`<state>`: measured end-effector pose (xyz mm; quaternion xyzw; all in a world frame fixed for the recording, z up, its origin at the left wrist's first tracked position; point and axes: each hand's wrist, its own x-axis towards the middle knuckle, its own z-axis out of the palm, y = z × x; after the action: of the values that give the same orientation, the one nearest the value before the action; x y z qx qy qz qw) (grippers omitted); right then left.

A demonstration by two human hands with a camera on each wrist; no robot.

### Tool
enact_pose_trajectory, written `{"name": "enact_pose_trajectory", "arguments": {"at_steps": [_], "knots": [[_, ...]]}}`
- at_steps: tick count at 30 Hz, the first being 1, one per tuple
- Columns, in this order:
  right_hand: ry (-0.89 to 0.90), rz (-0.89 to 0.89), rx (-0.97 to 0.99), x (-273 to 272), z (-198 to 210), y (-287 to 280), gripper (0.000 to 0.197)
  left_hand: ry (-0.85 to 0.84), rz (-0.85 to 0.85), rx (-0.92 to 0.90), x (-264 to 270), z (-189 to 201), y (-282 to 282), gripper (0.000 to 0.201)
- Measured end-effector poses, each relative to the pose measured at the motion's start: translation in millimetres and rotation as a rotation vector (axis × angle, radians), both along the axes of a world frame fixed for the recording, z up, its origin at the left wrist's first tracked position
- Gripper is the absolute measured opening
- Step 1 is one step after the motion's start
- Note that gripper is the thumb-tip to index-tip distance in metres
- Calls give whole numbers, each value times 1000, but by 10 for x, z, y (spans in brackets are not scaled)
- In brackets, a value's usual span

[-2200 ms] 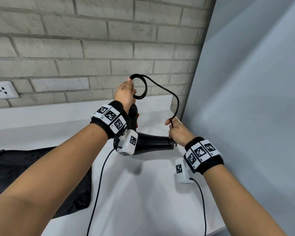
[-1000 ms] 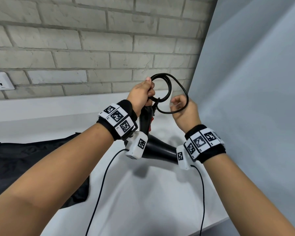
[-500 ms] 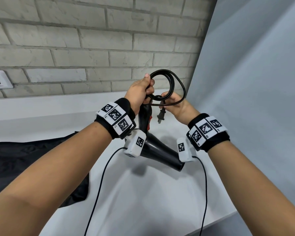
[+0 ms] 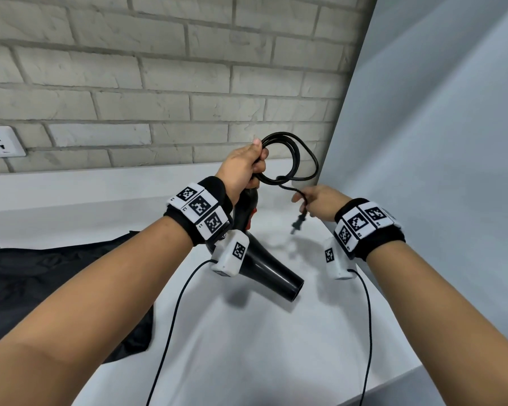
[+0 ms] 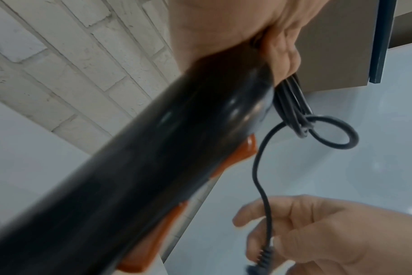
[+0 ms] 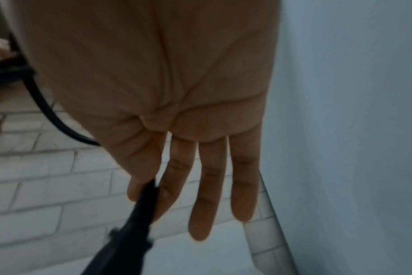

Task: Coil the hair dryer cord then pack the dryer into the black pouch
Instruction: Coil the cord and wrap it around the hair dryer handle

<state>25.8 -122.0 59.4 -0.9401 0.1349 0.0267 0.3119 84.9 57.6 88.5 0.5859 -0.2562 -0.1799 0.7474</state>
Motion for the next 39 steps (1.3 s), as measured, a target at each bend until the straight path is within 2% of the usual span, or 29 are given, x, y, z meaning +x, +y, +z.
{"name": "enact_pose_trajectory", "arguments": {"at_steps": [2, 5, 10, 13, 18, 23, 27, 31, 34, 36, 39], "knots": [[-48, 81, 104, -31, 76, 94, 46, 2, 4, -2, 1, -2, -22, 40], [-176, 139, 387, -100, 237, 221, 58, 12, 9, -17, -3, 8, -36, 40], [-395, 52, 689, -130, 389, 270, 74, 30, 48, -42, 12, 35, -6, 39], [-505, 44, 627, -129, 392, 280, 74, 29, 87, -41, 14, 31, -7, 39], [-547, 117, 480, -134, 310, 348, 70, 27, 151, -47, 23, 15, -28, 39], [-696, -19, 332, -78, 233, 429, 68, 28, 124, -30, 4, 2, -33, 38], [-692, -104, 230, -37, 265, 480, 63, -17, 39, 68, -33, -45, -65, 39], [-719, -129, 338, 7, 266, 539, 58, -13, -66, 81, -89, -42, -82, 40], [-790, -126, 365, 11, 262, 550, 49, -4, -83, 77, -98, -19, -85, 40], [-793, -53, 355, -11, 271, 548, 42, 5, -62, 64, -91, -19, -85, 40], [-699, 155, 441, -58, 277, 527, 48, 12, -25, 38, -59, -33, -79, 39]]}}
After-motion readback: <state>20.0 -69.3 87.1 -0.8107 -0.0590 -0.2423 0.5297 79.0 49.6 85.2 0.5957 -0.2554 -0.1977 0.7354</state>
